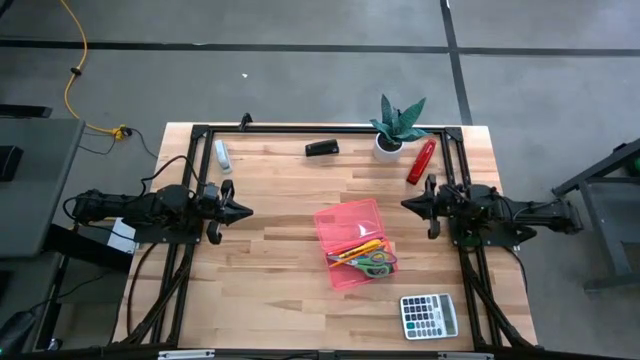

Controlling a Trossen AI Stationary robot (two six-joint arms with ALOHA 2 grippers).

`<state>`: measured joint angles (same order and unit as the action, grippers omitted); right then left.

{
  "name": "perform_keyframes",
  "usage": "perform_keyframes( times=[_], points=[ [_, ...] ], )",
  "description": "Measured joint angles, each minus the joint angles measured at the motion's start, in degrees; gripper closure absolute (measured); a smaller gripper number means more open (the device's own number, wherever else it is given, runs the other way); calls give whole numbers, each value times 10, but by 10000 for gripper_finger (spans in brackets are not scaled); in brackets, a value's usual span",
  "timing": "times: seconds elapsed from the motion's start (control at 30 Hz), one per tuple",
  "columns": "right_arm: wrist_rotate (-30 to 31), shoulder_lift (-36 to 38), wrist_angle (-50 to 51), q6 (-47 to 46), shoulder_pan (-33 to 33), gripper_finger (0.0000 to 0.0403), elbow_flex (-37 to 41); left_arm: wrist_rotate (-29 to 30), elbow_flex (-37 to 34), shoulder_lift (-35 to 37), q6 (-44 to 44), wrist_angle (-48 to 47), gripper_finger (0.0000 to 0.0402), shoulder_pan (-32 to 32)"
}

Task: Pack school essentials
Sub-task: Return to Home Position

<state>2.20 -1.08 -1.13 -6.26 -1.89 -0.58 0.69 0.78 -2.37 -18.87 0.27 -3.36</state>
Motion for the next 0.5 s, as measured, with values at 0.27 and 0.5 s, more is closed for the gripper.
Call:
perform_keyframes(
  times=[0.27,0.5],
  points=[
    [0,0,0,-12,0,403,0,0,0,0,0,0,401,0],
    [0,0,0,-12,0,402,0,0,0,0,0,0,401,0]
  ],
)
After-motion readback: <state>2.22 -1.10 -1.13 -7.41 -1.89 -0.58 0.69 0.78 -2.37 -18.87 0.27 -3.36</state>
